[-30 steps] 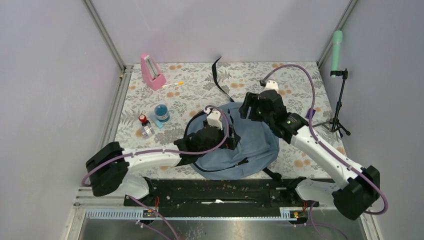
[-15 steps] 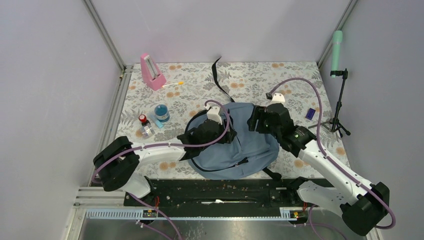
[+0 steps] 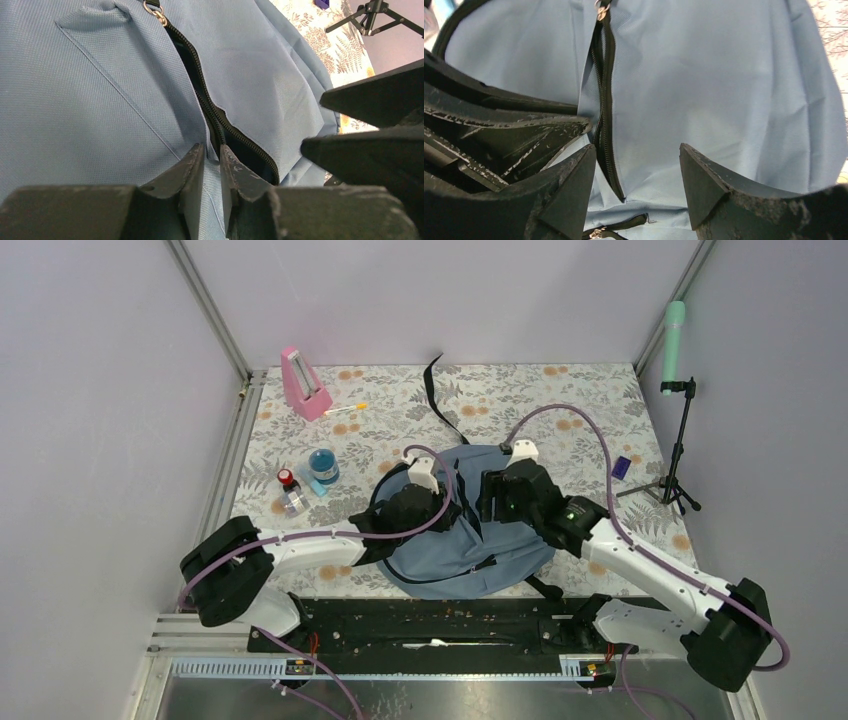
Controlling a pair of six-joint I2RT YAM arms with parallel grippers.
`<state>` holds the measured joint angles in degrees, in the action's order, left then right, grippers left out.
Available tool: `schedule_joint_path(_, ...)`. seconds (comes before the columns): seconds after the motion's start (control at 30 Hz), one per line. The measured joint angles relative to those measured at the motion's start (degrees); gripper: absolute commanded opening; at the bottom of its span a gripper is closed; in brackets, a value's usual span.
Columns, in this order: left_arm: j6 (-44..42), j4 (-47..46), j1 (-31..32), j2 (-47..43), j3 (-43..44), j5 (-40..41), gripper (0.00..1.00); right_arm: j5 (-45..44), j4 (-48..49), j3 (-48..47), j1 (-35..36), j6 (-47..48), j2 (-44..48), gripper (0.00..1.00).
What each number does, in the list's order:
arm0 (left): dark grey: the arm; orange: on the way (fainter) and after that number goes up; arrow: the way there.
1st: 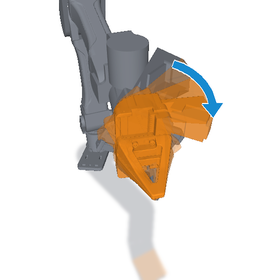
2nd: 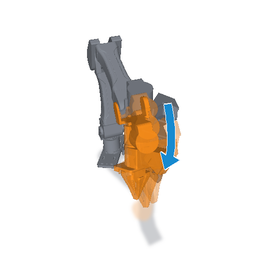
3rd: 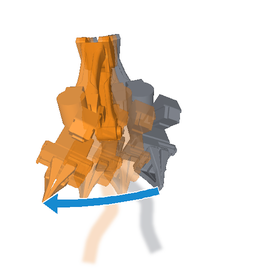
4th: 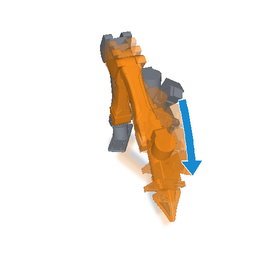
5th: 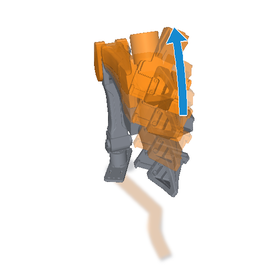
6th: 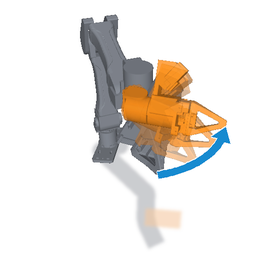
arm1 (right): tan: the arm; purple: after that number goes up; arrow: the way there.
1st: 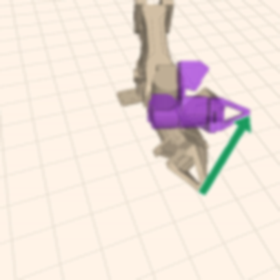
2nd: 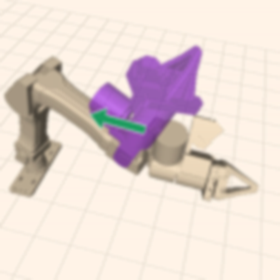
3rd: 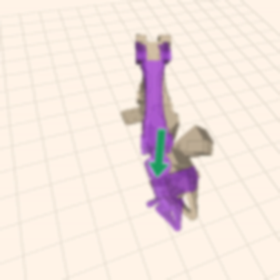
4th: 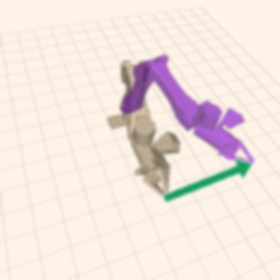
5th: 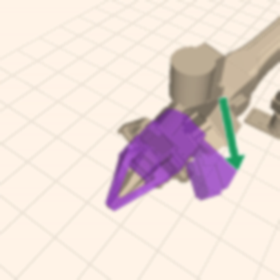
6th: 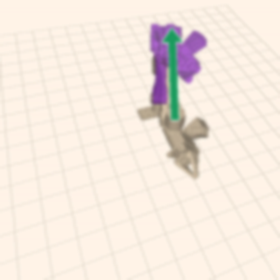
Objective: Pack the student bag
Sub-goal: Adjust the student bag at the center of the board.
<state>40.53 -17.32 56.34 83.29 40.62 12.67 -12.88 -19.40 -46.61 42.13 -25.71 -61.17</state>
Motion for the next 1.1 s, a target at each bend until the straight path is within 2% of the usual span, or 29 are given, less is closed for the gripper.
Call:
schedule_joint_path(0.17,0.04,0.15,-0.07,0.0,0.0,0.0,0.06,-1.38,0.15,0.0,3.69,0.94,-3.04,0.68)
schedule_joint_path(0.3,0.02,0.17,-0.33,0.0,0.0,-0.02,0.04,-3.26,0.13,-0.07,6.32,2.25,-5.57,0.67)
schedule_joint_path(0.53,0.02,0.31,-0.63,0.02,-0.28,-0.04,0.01,-8.87,-2.19,-2.64,10.47,4.46,-10.99,0.6)
schedule_joint_path(0.7,0.02,0.31,-0.72,0.07,-0.28,-0.07,0.0,-14.62,-4.46,-5.44,11.91,4.5,-14.19,0.37)
schedule_joint_path(0.77,0.02,0.31,-0.74,0.17,-0.28,-0.04,0.0,-16.55,-5.77,-6.67,12.24,4.35,-15.13,0.15)
schedule_joint_path(0.83,0.0,0.11,-0.85,0.59,-0.26,-0.02,0.0,-18.43,-7.02,-7.98,12.63,4.2,-15.91,0.0)
schedule_joint_path(1.1,0.07,0.2,-1.18,4.92,2.56,0.04,0.0,-22.53,-9.42,-9.49,12.79,2.43,-14.51,0.0)
